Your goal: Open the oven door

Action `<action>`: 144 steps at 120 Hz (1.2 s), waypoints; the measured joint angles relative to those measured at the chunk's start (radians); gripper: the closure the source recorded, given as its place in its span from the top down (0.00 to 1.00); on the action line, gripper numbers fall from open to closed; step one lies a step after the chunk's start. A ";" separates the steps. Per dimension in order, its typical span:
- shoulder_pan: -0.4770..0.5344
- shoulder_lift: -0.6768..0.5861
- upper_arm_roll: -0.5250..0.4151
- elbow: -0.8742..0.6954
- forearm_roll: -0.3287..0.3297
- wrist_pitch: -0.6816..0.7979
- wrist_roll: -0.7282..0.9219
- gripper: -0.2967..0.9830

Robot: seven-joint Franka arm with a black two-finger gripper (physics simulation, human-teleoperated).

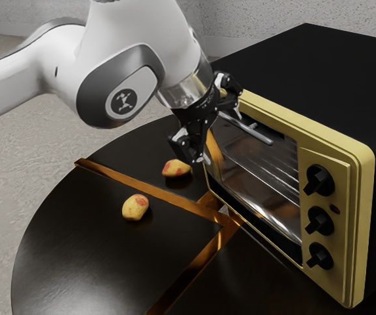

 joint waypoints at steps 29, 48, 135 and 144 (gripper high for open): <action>0.038 -0.162 0.011 -0.249 -0.051 0.065 0.013 0.76; 0.175 -0.466 -0.067 -0.615 -0.153 0.164 0.014 0.76; 0.162 -0.334 0.121 -0.190 -0.272 -0.445 -0.281 0.77; 0.158 -0.324 0.126 -0.232 -0.257 -0.461 -0.337 0.77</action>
